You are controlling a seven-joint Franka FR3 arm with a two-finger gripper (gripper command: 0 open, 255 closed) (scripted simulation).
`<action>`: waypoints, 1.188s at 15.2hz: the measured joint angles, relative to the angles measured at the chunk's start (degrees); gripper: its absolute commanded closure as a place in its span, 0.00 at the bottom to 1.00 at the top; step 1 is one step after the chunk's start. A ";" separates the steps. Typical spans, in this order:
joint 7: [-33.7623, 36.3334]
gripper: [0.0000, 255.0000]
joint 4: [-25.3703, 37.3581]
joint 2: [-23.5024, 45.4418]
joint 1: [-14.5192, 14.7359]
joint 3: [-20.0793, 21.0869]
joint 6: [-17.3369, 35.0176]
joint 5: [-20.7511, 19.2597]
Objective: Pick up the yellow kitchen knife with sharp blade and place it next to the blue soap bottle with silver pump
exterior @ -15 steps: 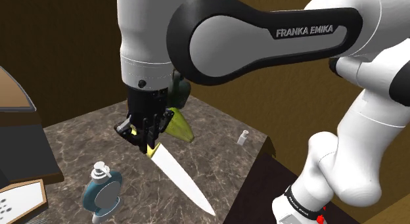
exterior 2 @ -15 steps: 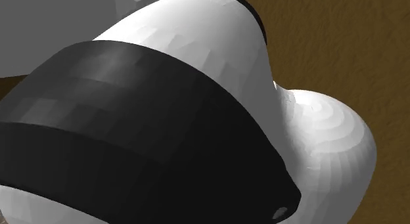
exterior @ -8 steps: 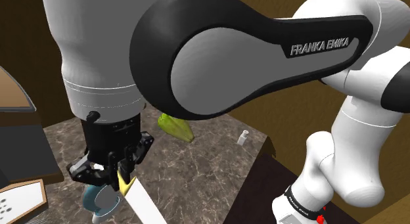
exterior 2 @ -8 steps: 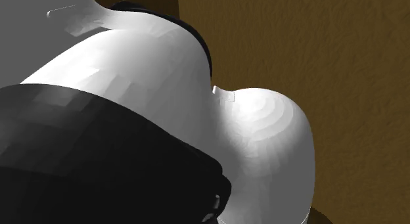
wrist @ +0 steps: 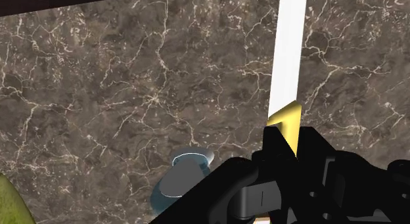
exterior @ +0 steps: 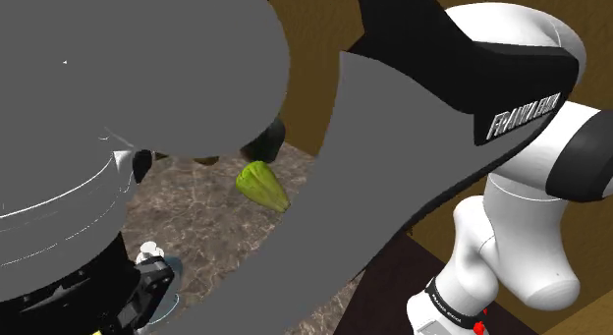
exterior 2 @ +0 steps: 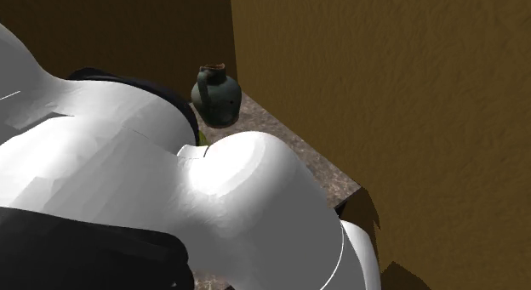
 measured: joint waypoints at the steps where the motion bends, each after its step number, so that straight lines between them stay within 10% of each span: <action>1: 0.83 1.00 1.84 1.59 0.99 0.03 -0.30 -0.52; 18: 2.06 1.00 -9.00 2.92 0.75 -0.22 11.67 -1.14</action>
